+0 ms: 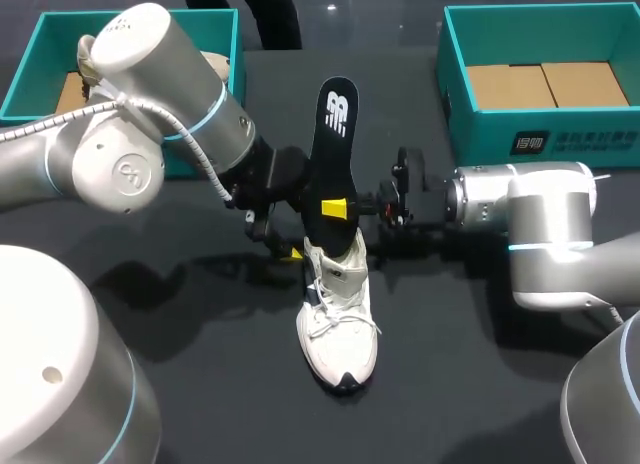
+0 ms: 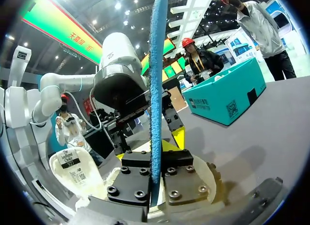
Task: Take the shoe out of the shoebox, open the shoe tongue, remove and reinsert the insole, then place the shoe into the shoebox
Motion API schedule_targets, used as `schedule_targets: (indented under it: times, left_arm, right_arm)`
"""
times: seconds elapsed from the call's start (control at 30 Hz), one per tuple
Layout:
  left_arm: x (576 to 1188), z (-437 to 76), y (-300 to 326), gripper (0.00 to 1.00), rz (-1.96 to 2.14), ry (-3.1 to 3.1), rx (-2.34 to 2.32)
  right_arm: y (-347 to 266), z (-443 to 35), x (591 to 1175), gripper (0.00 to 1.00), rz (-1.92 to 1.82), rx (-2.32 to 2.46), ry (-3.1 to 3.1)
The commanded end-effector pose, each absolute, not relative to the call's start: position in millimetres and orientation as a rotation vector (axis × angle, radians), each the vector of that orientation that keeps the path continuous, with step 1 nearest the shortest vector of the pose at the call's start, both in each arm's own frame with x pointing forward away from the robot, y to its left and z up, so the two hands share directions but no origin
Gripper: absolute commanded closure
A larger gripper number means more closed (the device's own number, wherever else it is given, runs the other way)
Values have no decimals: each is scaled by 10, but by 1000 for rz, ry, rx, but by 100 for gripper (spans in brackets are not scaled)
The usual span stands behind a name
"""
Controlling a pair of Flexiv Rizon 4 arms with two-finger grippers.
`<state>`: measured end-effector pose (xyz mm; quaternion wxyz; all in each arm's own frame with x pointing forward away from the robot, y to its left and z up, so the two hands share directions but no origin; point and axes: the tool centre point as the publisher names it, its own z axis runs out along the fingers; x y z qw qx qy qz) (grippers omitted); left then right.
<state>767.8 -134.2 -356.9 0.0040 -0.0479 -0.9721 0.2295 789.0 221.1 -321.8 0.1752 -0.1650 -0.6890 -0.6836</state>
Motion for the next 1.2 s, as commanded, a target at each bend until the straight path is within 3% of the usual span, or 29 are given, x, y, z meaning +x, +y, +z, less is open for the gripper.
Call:
schedule_targets:
  times: [0.03, 1.03, 1.1, 1.2]
  left_arm:
    - [7676, -3577, -1346, 0, 719, -3048, -150]
    - [7676, -3577, -1346, 0, 719, -3048, -150]
    - [7676, -3577, -1346, 0, 719, -3048, -150]
    - [7676, -3577, -1346, 0, 719, -3048, -150]
  right_arm:
    - [2238, -3322, 7837, 100, -1899, -485, -1960]
    - [2249, -3615, 7599, 100, -1845, -578, -1917]
    - [2250, -3587, 7604, 89, -1844, -571, -1928]
    - [2250, -3548, 7607, 83, -1843, -562, -1950]
